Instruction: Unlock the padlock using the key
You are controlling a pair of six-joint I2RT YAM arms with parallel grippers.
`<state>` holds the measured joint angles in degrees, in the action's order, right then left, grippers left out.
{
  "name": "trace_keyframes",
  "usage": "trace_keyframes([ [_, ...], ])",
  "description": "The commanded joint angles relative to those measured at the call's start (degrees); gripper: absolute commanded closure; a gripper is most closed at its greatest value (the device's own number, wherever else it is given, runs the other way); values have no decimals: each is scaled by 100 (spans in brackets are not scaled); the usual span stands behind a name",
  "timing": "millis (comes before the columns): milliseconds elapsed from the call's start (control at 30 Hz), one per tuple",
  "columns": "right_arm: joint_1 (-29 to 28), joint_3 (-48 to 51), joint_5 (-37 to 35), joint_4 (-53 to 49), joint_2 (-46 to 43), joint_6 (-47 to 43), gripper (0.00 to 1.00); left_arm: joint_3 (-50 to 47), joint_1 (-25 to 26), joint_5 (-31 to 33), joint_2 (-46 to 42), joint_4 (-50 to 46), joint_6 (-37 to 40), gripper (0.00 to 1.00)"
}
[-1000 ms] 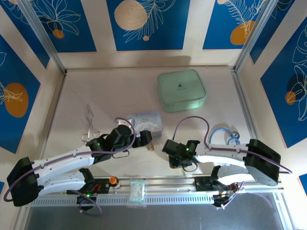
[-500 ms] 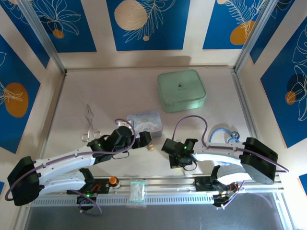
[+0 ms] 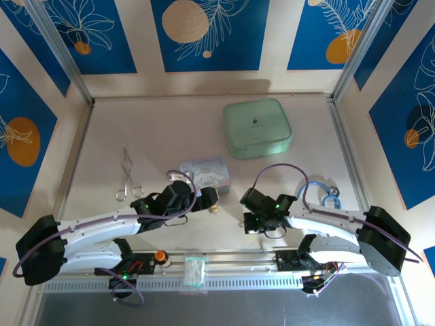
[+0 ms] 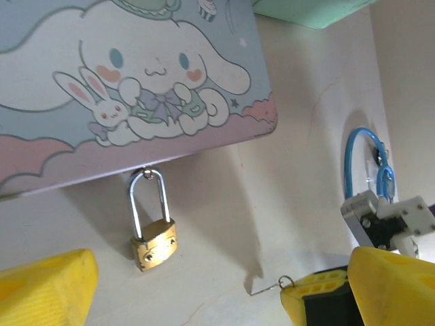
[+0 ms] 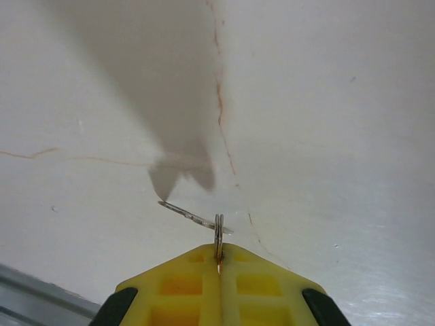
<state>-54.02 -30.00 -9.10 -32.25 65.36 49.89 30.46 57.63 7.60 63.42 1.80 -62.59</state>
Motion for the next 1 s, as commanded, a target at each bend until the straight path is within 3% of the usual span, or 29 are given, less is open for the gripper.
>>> trace_keyframes([
  [0, 120, 120, 391, 15, -137, -224, 100, -82, 121, 82, 100, 321, -125, 6],
  [433, -36, 45, 321, 156, 77, 2, 100, -92, 319, 74, 402, 670, -556, 17],
  [533, 2, -40, 394, 281, -77, 79, 100, -314, 338, 20, 390, 1060, -1514, 22],
  [700, 146, -395, 515, 355, -134, 53, 100, -945, 500, 93, 463, 2385, -3719, 18],
  [967, 247, -1241, 565, 280, 222, -268, 100, -801, 688, 322, 432, 2753, -4774, 7],
])
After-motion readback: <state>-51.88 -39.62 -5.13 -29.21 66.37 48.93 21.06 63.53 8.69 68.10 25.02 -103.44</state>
